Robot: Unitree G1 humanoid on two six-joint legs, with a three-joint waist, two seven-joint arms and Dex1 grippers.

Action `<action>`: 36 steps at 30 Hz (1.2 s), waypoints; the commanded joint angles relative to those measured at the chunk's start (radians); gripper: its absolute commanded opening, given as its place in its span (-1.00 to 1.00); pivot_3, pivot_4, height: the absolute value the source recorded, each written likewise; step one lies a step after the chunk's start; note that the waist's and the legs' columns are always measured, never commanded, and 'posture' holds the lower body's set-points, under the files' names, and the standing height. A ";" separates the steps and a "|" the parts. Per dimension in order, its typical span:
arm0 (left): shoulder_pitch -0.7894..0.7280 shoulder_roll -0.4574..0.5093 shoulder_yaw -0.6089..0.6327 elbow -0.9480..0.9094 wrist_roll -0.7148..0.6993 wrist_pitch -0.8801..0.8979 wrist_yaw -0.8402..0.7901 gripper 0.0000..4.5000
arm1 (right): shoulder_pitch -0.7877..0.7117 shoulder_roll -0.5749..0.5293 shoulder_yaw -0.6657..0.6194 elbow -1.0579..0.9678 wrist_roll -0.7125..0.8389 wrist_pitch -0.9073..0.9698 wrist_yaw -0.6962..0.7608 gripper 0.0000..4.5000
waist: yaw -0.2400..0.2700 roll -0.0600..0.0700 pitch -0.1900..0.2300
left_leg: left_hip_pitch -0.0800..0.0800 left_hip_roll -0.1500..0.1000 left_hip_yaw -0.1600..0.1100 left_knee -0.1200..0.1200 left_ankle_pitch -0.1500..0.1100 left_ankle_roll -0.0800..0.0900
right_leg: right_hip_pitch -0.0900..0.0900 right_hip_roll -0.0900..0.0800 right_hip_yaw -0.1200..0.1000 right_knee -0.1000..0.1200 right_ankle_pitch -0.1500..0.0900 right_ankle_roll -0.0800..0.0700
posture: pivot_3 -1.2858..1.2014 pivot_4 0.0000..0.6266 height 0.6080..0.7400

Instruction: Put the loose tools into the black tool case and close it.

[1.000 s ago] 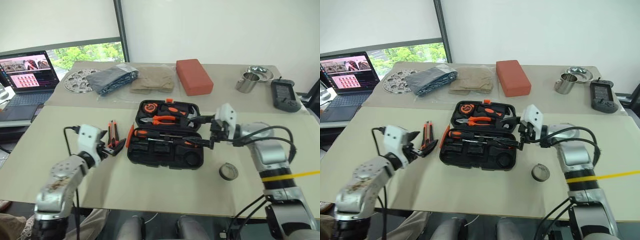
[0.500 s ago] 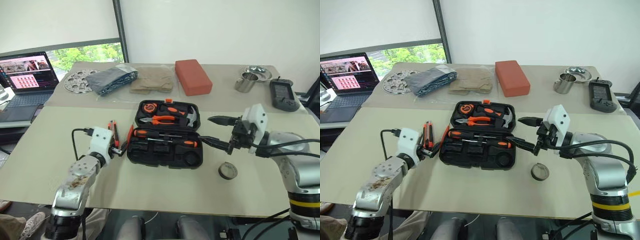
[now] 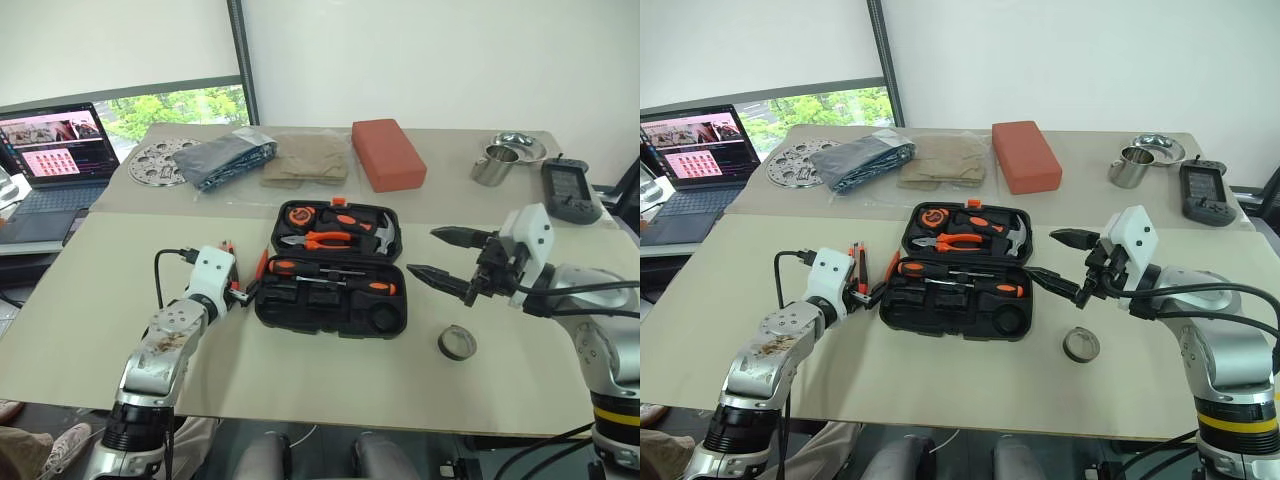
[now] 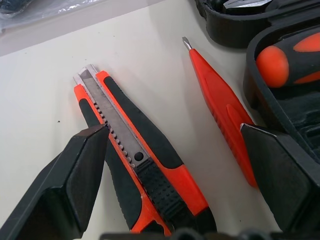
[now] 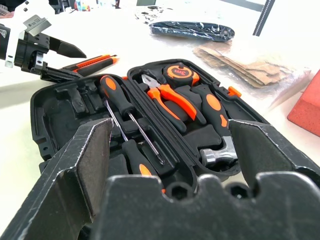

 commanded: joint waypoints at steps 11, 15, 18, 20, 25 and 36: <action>-0.147 -0.057 -0.099 0.092 0.031 0.017 -0.044 1.00 | 0.007 -0.011 -0.032 -0.046 0.033 0.001 -0.033 0.89 | 0.032 0.001 -0.001 | -0.003 -0.001 -0.001 0.000 0.000 0.000 | 0.000 -0.001 -0.001 -0.006 0.001 0.002 | 0.03 -0.52 1.00; -0.193 -0.053 -0.126 0.121 0.037 0.056 -0.071 1.00 | 0.011 -0.008 -0.031 -0.049 0.033 -0.002 -0.042 0.89 | 0.038 0.001 -0.001 | -0.004 -0.002 -0.001 0.000 0.000 0.000 | 0.000 -0.001 -0.001 -0.007 0.001 0.002 | 0.03 -0.52 1.00; -0.220 -0.053 -0.140 0.137 0.037 0.116 -0.083 1.00 | 0.015 -0.005 -0.029 -0.053 0.035 -0.005 -0.050 0.89 | 0.037 0.001 -0.001 | -0.004 -0.002 -0.001 0.000 0.000 0.000 | 0.000 -0.001 -0.001 -0.007 0.001 0.002 | 0.03 -0.52 1.00; -0.234 -0.066 -0.130 0.147 0.027 0.145 -0.078 0.88 | 0.019 -0.005 -0.029 -0.058 0.038 -0.006 -0.056 0.90 | 0.037 0.001 -0.001 | -0.004 -0.002 -0.001 0.000 0.000 0.000 | 0.000 -0.001 -0.001 -0.007 0.001 0.002 | 0.03 -0.52 1.00; -0.251 -0.127 -0.061 0.150 -0.008 0.230 -0.042 0.22 | 0.046 -0.017 -0.038 -0.079 0.059 0.003 -0.052 0.90 | 0.035 0.002 -0.001 | -0.004 -0.002 -0.002 0.000 0.000 0.000 | 0.000 0.000 -0.001 -0.007 0.001 0.002 | 0.03 -0.52 1.00; -0.222 -0.129 -0.035 0.106 -0.007 0.276 -0.008 -0.79 | 0.074 -0.065 -0.047 -0.073 0.092 -0.005 0.000 0.90 | 0.020 0.001 0.000 | -0.003 -0.002 -0.002 0.001 0.000 0.000 | 0.001 0.000 -0.001 -0.006 0.001 0.002 | 0.03 -0.52 1.00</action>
